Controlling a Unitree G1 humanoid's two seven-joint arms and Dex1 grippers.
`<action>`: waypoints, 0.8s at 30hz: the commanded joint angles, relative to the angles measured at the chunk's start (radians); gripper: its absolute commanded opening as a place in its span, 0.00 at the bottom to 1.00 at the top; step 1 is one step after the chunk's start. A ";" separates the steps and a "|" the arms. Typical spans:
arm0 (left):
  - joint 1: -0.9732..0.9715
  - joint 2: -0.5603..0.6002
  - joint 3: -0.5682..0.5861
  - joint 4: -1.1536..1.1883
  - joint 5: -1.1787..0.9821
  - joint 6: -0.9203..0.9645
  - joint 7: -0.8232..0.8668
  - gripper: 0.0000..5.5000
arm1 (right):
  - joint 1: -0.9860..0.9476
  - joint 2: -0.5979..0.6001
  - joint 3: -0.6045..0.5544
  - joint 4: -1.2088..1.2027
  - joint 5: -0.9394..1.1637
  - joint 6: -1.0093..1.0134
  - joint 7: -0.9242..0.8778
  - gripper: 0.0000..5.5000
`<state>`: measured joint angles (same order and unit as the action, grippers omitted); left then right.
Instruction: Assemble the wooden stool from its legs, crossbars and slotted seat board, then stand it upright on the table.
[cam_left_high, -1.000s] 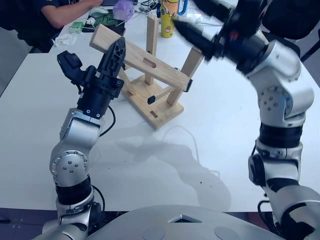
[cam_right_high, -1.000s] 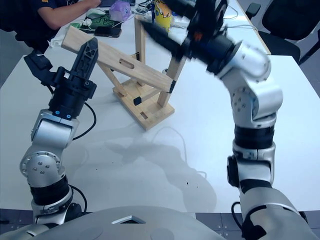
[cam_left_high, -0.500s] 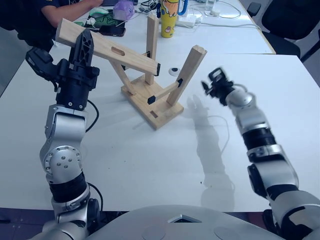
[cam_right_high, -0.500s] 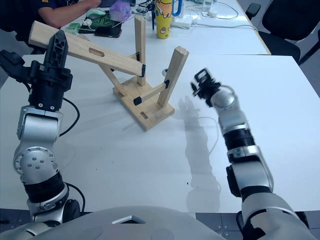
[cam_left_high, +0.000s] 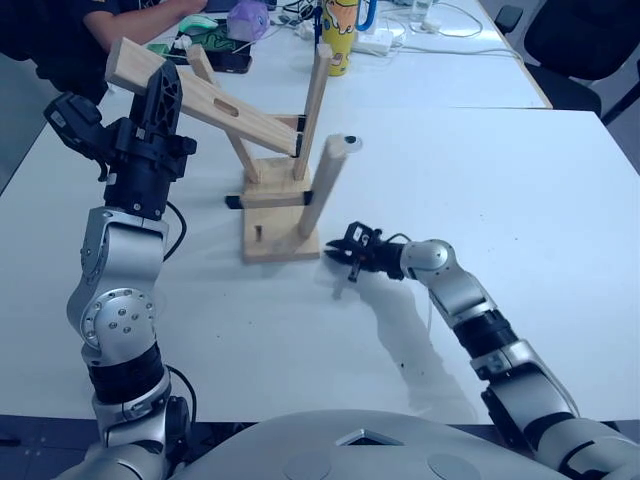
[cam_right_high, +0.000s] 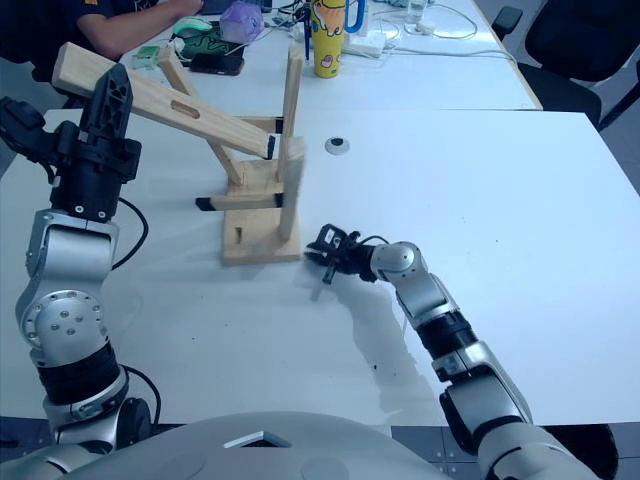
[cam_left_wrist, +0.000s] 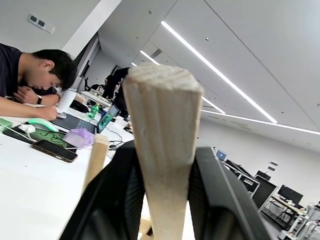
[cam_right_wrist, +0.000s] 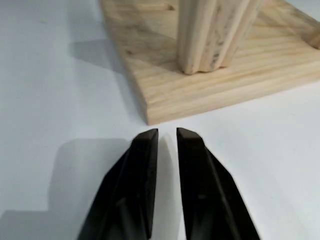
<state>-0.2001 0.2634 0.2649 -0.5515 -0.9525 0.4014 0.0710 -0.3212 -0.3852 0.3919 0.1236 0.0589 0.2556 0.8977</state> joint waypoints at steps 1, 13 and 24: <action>0.002 0.042 0.038 -0.009 0.041 -0.010 -0.030 0.19 | -0.022 0.007 -0.042 -0.009 -0.009 0.069 -0.055 0.13; 0.205 0.270 0.323 0.317 0.007 0.082 -0.279 0.19 | -0.039 -0.004 -0.100 0.042 -0.020 0.086 -0.105 0.13; 0.181 0.272 0.277 0.353 -0.079 0.296 -0.273 0.19 | -0.023 -0.006 -0.097 0.021 -0.028 0.097 -0.109 0.13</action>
<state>-0.0174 0.5320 0.5395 -0.1995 -1.0310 0.6624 -0.2201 -0.3456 -0.3842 0.2915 0.1579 0.0450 0.3453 0.7956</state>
